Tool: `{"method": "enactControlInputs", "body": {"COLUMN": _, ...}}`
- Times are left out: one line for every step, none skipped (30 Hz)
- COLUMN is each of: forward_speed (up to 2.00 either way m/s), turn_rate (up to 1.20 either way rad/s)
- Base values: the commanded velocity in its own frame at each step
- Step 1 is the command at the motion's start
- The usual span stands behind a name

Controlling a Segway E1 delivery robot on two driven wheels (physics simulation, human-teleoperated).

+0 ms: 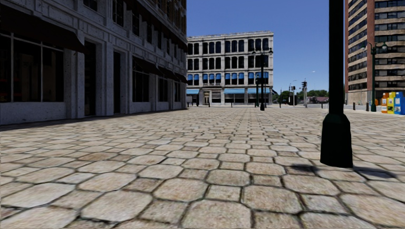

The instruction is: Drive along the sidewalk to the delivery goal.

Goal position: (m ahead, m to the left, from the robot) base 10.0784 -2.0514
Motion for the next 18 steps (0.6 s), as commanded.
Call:
{"method": "enactControlInputs", "body": {"forward_speed": 2.00, "turn_rate": -0.40}}
{"method": "enactControlInputs", "body": {"forward_speed": 2.00, "turn_rate": -0.40}}
{"method": "enactControlInputs", "body": {"forward_speed": 2.00, "turn_rate": -0.40}}
{"method": "enactControlInputs", "body": {"forward_speed": 2.00, "turn_rate": -0.40}}
{"method": "enactControlInputs", "body": {"forward_speed": 2.00, "turn_rate": -0.40}}
{"method": "enactControlInputs", "body": {"forward_speed": 2.00, "turn_rate": -0.40}}
{"method": "enactControlInputs", "body": {"forward_speed": 2.00, "turn_rate": -0.40}}
{"method": "enactControlInputs", "body": {"forward_speed": 2.00, "turn_rate": -0.40}}
{"method": "enactControlInputs", "body": {"forward_speed": 2.00, "turn_rate": -0.40}}
{"method": "enactControlInputs", "body": {"forward_speed": 2.00, "turn_rate": -0.40}}
{"method": "enactControlInputs", "body": {"forward_speed": 2.00, "turn_rate": -0.40}}
{"method": "enactControlInputs", "body": {"forward_speed": 2.00, "turn_rate": -0.40}}
{"method": "enactControlInputs", "body": {"forward_speed": 2.00, "turn_rate": -0.40}}
{"method": "enactControlInputs", "body": {"forward_speed": 2.00, "turn_rate": -0.40}}
{"method": "enactControlInputs", "body": {"forward_speed": 2.00, "turn_rate": -0.39}}
{"method": "enactControlInputs", "body": {"forward_speed": 2.00, "turn_rate": -0.39}}
{"method": "enactControlInputs", "body": {"forward_speed": 2.00, "turn_rate": -0.39}}
{"method": "enactControlInputs", "body": {"forward_speed": 2.00, "turn_rate": -0.29}}
